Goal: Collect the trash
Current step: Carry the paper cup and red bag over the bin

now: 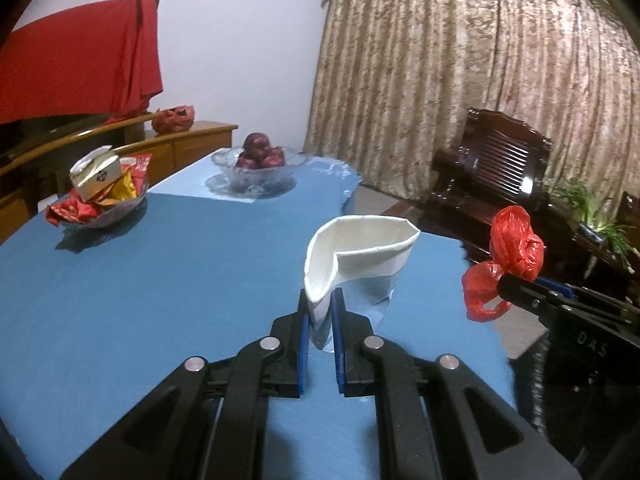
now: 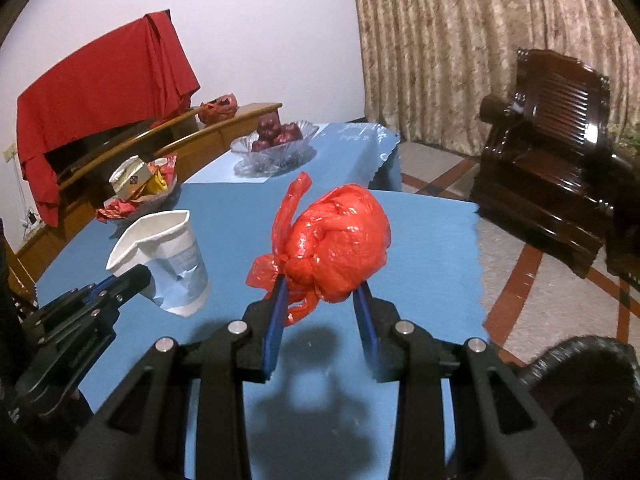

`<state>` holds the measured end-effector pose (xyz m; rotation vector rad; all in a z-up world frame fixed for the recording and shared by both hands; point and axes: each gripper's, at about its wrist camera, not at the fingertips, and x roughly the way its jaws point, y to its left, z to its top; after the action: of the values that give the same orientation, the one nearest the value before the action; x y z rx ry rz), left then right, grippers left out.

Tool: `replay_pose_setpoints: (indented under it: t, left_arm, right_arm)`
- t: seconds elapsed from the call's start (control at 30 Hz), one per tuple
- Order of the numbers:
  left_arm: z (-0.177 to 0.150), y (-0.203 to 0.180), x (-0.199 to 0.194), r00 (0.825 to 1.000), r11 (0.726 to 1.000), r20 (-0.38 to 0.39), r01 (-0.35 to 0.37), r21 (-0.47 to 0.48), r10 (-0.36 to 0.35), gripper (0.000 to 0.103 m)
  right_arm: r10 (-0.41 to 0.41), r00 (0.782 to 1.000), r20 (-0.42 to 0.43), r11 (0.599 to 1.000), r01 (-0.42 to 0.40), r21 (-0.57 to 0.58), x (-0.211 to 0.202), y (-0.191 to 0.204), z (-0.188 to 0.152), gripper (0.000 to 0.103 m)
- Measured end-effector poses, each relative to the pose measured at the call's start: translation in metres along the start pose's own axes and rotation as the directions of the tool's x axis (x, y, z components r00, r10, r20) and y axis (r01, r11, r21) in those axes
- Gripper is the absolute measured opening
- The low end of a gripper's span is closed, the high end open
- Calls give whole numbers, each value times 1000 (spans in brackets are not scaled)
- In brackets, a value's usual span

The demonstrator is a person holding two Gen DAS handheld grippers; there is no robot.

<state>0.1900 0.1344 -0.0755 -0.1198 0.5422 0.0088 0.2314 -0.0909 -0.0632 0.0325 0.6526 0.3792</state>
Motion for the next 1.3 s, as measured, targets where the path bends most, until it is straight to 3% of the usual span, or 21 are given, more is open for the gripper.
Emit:
replay_pose_setpoints:
  t: [0.33,0.63,1.3]
  left_arm:
    - [-11,-58,-54,994,992,-5,106,65,-106,10]
    - [-20,-109,-88,982,975,-9,187,120,-187,10]
    - [-35,-205,-108,935,905,-53,353,238,-351,10]
  right_arm:
    - [-71,996,45,997,70,27,-96,-31,-31,32]
    - [-131,989,67,990,127,59,-156,-57,-59,32]
    - [-293,952,92,948,278,154,-231,-123,-104,32]
